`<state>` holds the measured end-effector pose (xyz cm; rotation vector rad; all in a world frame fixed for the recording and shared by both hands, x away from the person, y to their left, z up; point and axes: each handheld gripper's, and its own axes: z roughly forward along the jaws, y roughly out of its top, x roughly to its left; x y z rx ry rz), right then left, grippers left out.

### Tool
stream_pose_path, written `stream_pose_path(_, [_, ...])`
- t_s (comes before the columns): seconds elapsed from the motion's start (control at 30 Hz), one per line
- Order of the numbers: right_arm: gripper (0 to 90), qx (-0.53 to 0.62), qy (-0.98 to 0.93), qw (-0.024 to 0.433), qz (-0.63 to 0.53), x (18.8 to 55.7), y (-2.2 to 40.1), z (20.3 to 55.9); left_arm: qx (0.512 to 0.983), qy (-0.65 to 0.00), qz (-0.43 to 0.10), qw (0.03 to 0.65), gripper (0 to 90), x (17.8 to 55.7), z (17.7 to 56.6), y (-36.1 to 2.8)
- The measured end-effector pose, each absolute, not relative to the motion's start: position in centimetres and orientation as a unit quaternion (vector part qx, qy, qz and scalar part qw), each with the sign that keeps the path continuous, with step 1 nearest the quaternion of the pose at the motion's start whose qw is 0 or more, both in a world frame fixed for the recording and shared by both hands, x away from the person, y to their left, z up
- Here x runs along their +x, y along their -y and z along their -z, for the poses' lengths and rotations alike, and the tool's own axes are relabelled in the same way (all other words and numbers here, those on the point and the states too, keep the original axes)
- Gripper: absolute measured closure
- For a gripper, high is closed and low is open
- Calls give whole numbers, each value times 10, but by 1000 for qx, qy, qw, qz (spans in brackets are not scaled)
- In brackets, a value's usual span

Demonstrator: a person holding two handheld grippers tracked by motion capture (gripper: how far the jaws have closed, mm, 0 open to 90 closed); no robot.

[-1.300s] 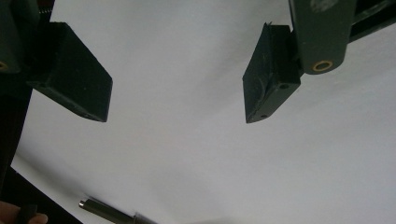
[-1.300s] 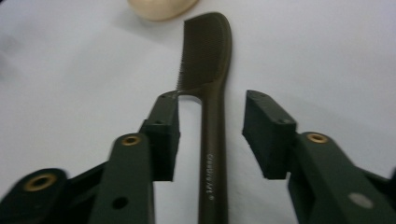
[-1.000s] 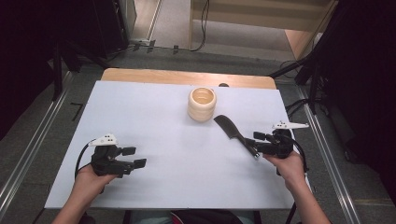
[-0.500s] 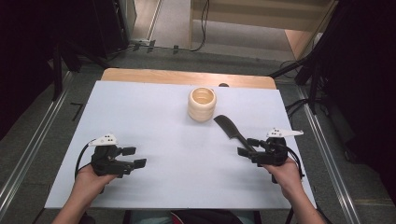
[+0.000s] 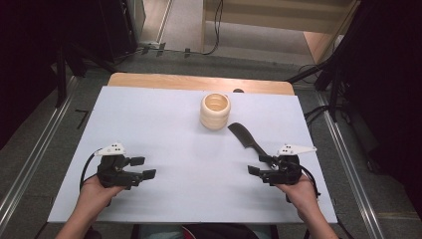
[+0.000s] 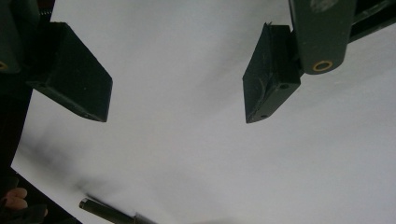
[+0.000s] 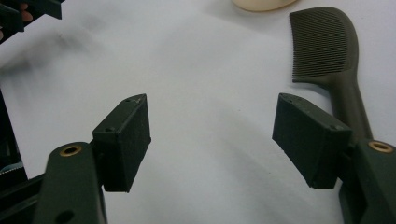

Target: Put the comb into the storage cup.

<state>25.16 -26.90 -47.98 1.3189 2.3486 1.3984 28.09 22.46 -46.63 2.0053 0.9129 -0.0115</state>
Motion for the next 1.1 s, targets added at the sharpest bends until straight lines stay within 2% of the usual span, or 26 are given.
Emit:
stream_pose_path(0.33, [232, 430, -776, 51, -458, 241, 262, 481, 810, -372, 6, 453, 250, 281, 466, -225])
stream_pose_path(1.1, [209, 445, -773, 50, -450, 250, 273, 482, 810, -371, 7, 455, 250, 281, 466, -225])
